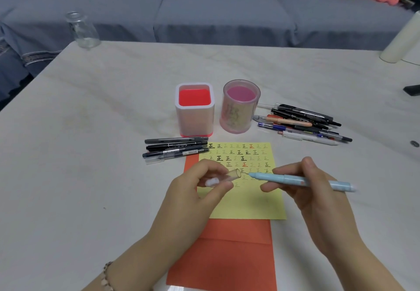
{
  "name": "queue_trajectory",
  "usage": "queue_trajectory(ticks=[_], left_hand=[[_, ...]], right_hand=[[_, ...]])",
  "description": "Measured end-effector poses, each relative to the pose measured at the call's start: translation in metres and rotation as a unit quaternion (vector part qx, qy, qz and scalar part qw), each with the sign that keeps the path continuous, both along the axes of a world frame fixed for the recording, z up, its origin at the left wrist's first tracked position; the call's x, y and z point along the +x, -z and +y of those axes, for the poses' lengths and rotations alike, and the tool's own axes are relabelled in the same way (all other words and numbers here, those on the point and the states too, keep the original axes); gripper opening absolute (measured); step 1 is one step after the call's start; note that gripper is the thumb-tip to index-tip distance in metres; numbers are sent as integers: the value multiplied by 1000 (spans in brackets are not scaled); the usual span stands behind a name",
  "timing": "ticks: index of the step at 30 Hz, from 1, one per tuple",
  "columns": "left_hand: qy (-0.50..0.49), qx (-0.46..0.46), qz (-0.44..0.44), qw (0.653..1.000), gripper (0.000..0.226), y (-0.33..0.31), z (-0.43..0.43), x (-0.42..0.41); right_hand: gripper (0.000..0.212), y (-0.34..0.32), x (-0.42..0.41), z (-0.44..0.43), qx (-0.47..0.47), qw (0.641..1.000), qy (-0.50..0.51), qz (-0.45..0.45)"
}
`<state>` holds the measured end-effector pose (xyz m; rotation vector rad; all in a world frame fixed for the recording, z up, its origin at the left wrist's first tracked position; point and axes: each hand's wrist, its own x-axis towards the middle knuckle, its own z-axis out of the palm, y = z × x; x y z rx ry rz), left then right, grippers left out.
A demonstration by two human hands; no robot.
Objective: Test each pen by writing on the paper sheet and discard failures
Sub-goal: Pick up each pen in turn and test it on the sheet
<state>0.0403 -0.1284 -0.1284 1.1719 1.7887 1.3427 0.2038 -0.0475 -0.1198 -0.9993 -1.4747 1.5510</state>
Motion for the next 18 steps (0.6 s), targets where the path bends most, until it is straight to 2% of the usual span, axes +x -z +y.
queue_trajectory(ticks=[4, 6, 8, 9, 11, 15, 18], left_hand=[[21, 6, 20, 1000, 21, -5, -1, 3], [58, 15, 64, 996, 23, -6, -1, 5], [110, 35, 121, 986, 14, -7, -1, 9], [133, 47, 143, 980, 5, -6, -1, 10], [148, 71, 168, 972, 10, -3, 0, 14], [163, 56, 130, 976, 9, -3, 2, 20], [156, 3, 18, 988, 11, -8, 9, 22]], right_hand=[[55, -1, 0, -2, 17, 999, -14, -26], [43, -3, -3, -5, 28, 998, -21, -56], [35, -4, -8, -9, 36, 996, -33, -73], [33, -4, -10, -12, 36, 996, -39, -71], [30, -2, -13, -16, 26, 998, -31, -49], [31, 6, -16, -20, 12, 998, 56, -6], [33, 6, -15, -18, 21, 998, 59, 1]])
